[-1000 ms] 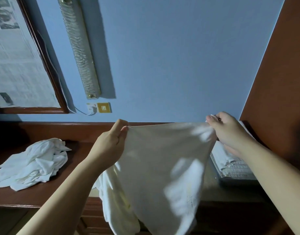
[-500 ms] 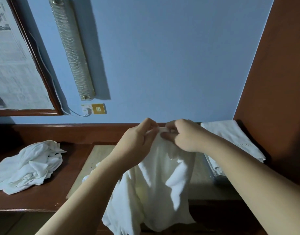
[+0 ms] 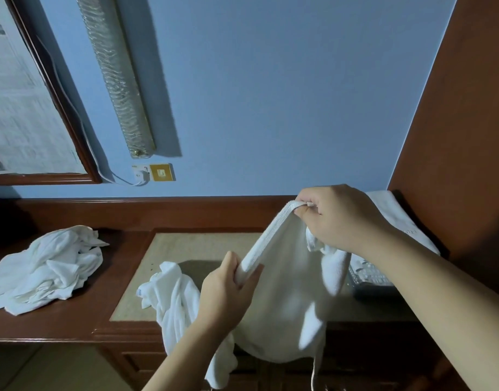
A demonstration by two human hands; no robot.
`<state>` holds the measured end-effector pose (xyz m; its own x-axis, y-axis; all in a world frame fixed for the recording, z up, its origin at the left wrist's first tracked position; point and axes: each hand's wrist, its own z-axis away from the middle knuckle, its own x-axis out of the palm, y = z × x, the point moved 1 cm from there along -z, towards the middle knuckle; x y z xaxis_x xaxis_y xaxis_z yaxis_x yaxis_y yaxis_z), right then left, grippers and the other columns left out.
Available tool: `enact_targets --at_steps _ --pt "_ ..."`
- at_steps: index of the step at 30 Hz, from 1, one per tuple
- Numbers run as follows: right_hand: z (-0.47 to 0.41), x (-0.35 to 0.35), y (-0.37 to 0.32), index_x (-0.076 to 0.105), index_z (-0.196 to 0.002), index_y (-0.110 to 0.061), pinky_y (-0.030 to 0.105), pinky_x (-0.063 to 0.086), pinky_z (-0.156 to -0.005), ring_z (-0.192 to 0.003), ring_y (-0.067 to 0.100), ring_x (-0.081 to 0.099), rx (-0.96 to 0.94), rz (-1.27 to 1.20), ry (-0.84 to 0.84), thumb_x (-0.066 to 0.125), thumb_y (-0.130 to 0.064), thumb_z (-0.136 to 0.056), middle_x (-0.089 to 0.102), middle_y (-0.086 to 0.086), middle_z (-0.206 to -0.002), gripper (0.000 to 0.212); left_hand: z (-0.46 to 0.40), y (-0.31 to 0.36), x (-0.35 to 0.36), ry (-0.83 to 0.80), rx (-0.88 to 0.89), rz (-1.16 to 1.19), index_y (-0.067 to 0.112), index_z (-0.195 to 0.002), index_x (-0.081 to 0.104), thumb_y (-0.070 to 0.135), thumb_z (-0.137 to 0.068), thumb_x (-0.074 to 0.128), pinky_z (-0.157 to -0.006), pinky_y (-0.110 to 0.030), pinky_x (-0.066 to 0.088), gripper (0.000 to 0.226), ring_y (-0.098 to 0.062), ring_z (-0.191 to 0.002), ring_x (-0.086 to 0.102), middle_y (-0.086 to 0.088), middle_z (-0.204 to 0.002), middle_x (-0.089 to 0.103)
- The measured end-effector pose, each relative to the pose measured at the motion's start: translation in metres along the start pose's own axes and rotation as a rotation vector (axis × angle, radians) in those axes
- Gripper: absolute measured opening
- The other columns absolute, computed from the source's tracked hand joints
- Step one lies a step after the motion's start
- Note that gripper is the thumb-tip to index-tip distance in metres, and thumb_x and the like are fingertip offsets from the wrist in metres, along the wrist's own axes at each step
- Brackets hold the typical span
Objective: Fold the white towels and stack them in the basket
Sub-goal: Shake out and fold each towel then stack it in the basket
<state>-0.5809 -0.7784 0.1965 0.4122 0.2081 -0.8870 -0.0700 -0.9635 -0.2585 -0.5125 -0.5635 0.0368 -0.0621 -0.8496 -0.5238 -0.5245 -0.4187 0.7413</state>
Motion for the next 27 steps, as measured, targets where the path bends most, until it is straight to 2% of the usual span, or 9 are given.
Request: enact_targets --at_steps 4,6,9,14,16,18,20,22,27 --pt "0.003 0.003 0.004 0.057 -0.076 -0.023 0.029 0.036 -0.055 -0.07 0.024 0.056 -0.003 0.004 0.066 0.06 -0.036 -0.097 0.055 -0.005 -0.063 0.025 0.01 -0.018 0.011 0.003 -0.016 -0.053 0.022 -0.073 0.032 0.054 -0.094 0.065 -0.047 -0.031 0.039 0.051 -0.025 -0.054 0.049 -0.004 -0.053 0.045" --pt "0.004 0.006 0.005 0.056 -0.077 -0.016 0.034 0.043 -0.058 -0.069 0.029 0.056 -0.01 -0.007 0.131 0.061 -0.033 -0.097 0.055 0.0 -0.062 0.028 0.015 -0.033 0.015 -0.044 -0.03 -0.136 0.029 -0.077 0.031 0.045 -0.098 0.063 -0.046 -0.036 0.041 0.042 -0.022 -0.049 0.05 0.0 -0.051 0.045" --pt "0.006 0.006 0.008 0.052 -0.076 -0.01 0.039 0.048 -0.059 -0.066 0.033 0.053 0.013 -0.046 0.215 0.061 -0.03 -0.097 0.053 0.007 -0.061 0.031 0.029 -0.052 0.013 -0.102 -0.14 -0.222 0.034 -0.095 0.039 0.025 -0.1 0.06 -0.043 -0.029 0.039 0.023 -0.011 -0.047 0.053 0.007 -0.056 0.053" --pt "0.008 0.013 0.012 0.057 -0.079 -0.012 0.039 0.049 -0.06 -0.07 0.033 0.056 0.093 -0.065 0.242 0.062 -0.033 -0.097 0.058 0.005 -0.064 0.028 0.049 -0.077 0.0 0.018 -0.282 -0.206 0.034 -0.088 0.043 0.008 -0.087 0.065 -0.05 -0.035 0.045 0.035 -0.01 -0.053 0.056 0.008 -0.06 0.059" --pt "0.006 0.009 0.015 0.061 -0.083 -0.015 0.036 0.044 -0.062 -0.074 0.031 0.057 0.161 -0.082 0.264 0.062 -0.034 -0.098 0.06 0.0 -0.067 0.024 0.055 -0.087 -0.01 0.077 -0.229 -0.159 0.036 -0.09 0.048 0.013 -0.081 0.07 -0.057 -0.038 0.049 0.033 -0.012 -0.065 0.059 0.013 -0.073 0.062" --pt "0.003 0.002 0.02 0.061 -0.084 -0.013 0.036 0.043 -0.064 -0.076 0.031 0.057 0.236 -0.085 0.276 0.061 -0.033 -0.098 0.061 -0.001 -0.068 0.025 0.059 -0.093 -0.026 0.205 -0.037 -0.183 0.026 -0.096 0.061 0.024 -0.078 0.067 -0.069 -0.039 0.05 0.019 -0.02 -0.08 0.06 0.006 -0.089 0.064" --pt "0.0 -0.003 0.029 0.057 -0.08 -0.009 0.037 0.044 -0.062 -0.072 0.034 0.055 0.286 -0.098 0.301 0.06 -0.031 -0.098 0.057 0.003 -0.065 0.029 0.053 -0.096 -0.047 0.391 0.152 -0.263 0.006 -0.088 0.069 0.021 -0.08 0.068 -0.076 -0.035 0.047 0.018 -0.024 -0.085 0.059 -0.005 -0.092 0.064" --pt "-0.004 -0.007 0.034 0.051 -0.076 -0.006 0.038 0.039 -0.06 -0.069 0.035 0.051 0.343 -0.094 0.312 0.06 -0.029 -0.097 0.052 0.004 -0.062 0.033 0.038 -0.088 -0.071 0.515 0.242 -0.338 0.003 -0.087 0.075 0.016 -0.086 0.073 -0.075 -0.029 0.048 0.013 -0.023 -0.081 0.063 -0.007 -0.089 0.069" --pt "-0.017 -0.004 0.028 0.058 -0.081 -0.011 0.034 0.044 -0.061 -0.078 0.035 0.06 0.468 -0.004 0.173 0.054 -0.032 -0.098 0.063 0.004 -0.073 0.027 -0.027 -0.024 -0.124 0.541 0.11 -0.158 0.017 -0.105 0.079 0.027 -0.1 0.059 -0.065 -0.028 0.05 0.023 -0.011 -0.068 0.069 0.005 -0.079 0.075"
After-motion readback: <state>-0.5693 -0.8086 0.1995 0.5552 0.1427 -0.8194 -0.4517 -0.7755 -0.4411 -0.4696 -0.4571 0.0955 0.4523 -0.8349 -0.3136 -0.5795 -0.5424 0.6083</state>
